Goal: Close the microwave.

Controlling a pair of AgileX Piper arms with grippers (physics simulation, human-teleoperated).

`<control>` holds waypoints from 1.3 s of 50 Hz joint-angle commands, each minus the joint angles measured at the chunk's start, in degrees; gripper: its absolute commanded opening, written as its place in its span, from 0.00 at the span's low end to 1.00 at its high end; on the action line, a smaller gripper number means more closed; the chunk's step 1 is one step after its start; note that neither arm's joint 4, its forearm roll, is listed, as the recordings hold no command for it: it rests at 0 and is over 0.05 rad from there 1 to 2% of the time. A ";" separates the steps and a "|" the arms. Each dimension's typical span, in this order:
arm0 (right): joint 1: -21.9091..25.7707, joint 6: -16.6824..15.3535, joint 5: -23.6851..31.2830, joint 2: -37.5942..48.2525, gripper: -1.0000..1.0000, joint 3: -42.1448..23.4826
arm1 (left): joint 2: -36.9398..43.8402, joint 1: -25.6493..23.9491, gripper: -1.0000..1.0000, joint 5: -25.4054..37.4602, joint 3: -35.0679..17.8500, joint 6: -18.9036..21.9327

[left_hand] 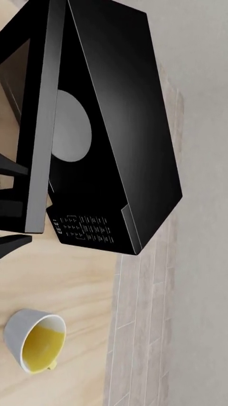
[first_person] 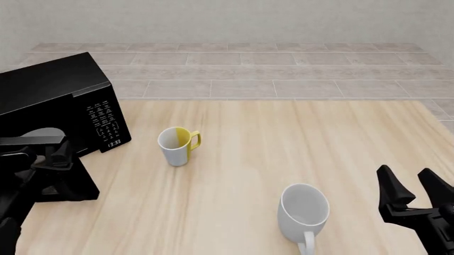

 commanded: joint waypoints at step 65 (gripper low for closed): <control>0.05 0.76 -10.99 12.44 1.00 0.00 | 14.28 2.63 1.00 2.00 -28.09 5.79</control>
